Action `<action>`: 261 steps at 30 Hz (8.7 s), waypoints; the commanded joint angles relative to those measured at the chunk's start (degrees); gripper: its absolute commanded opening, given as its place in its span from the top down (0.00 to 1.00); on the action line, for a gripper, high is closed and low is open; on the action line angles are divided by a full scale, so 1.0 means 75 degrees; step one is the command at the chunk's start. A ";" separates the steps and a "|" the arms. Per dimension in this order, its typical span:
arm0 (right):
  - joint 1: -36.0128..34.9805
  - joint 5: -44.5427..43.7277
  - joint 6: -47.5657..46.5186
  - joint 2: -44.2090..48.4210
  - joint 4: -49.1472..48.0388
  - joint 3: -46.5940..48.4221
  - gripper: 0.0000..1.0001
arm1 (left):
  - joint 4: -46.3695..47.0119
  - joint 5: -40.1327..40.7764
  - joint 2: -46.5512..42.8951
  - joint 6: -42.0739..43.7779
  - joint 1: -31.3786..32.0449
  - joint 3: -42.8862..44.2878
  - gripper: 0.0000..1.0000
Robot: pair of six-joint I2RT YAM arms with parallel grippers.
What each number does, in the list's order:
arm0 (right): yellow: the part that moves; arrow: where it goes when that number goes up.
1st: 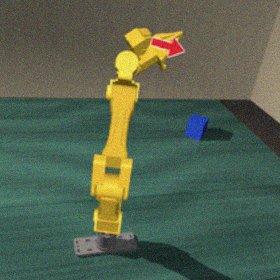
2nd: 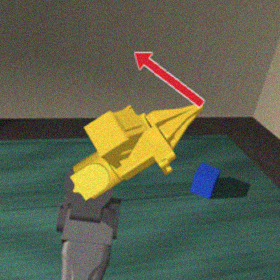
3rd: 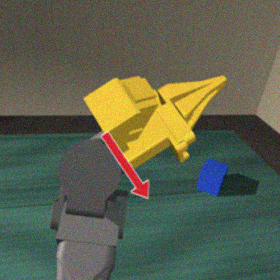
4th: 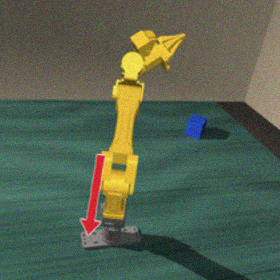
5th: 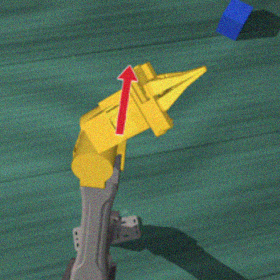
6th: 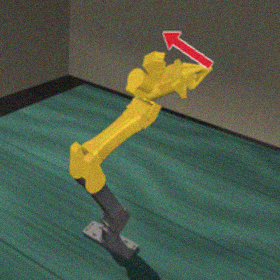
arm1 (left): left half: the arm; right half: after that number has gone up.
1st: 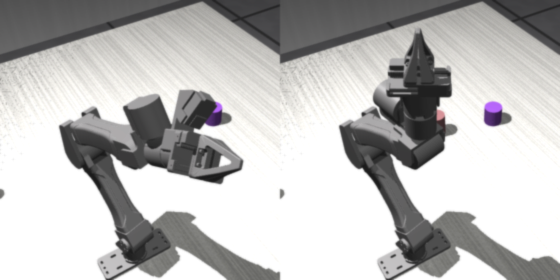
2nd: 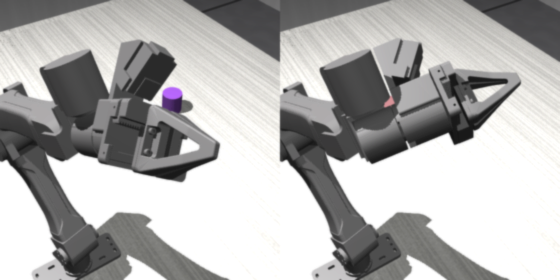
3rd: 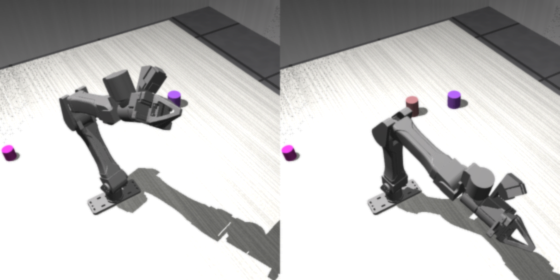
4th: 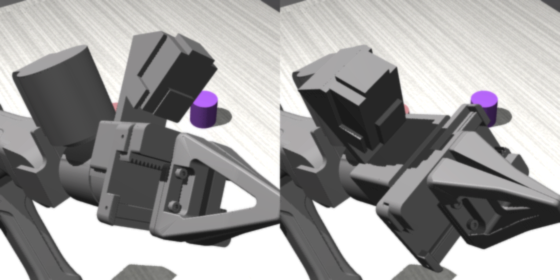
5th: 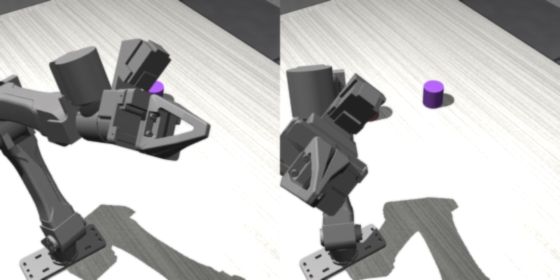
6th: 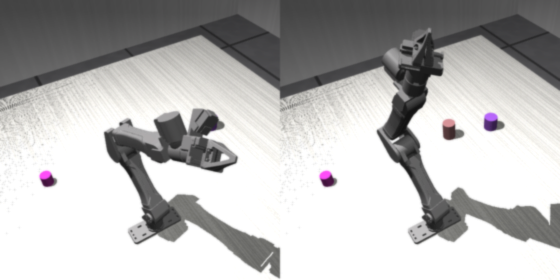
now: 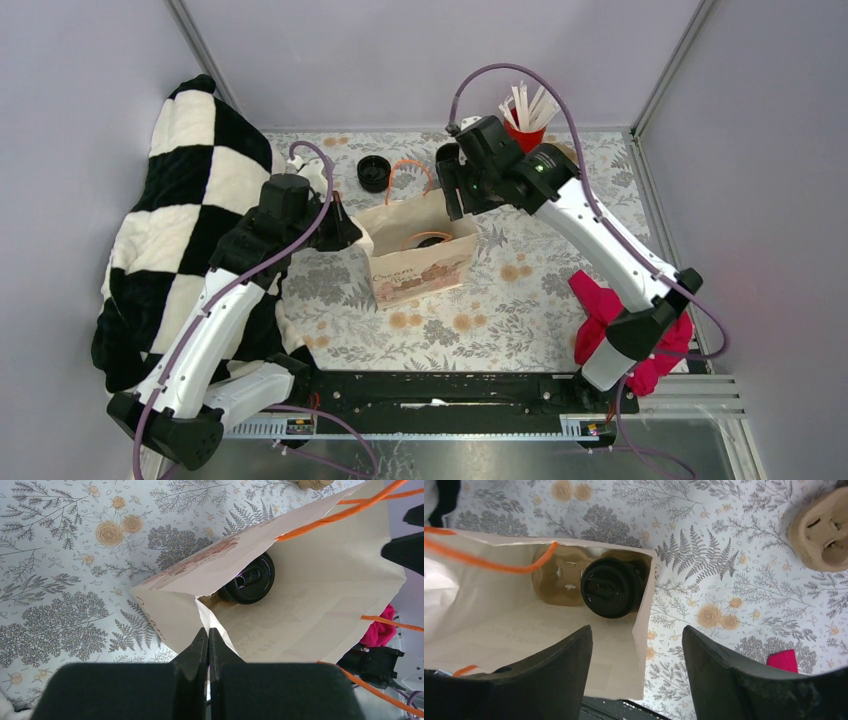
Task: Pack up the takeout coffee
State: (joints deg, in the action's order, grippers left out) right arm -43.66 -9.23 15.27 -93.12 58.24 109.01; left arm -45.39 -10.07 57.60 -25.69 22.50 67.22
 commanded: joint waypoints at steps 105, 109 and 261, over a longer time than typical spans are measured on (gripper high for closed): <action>0.4129 0.0631 -0.1237 -0.3311 -0.3733 0.3207 0.40 | -0.3325 0.2927 0.1902 0.0132 0.0300 0.4880 0.26; 0.4413 0.0407 -0.1194 -0.4288 -0.4117 0.3856 0.59 | -0.3306 0.3043 0.1707 0.0267 0.0304 0.4931 0.23; 0.0660 0.5234 0.2137 0.1967 -0.8643 -0.2822 1.00 | -0.0176 0.0556 -0.1215 -0.0086 0.0304 0.3577 0.05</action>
State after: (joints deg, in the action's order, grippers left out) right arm -32.45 37.15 40.23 -79.70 -4.60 89.89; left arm -50.41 0.56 48.82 -26.09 25.04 95.48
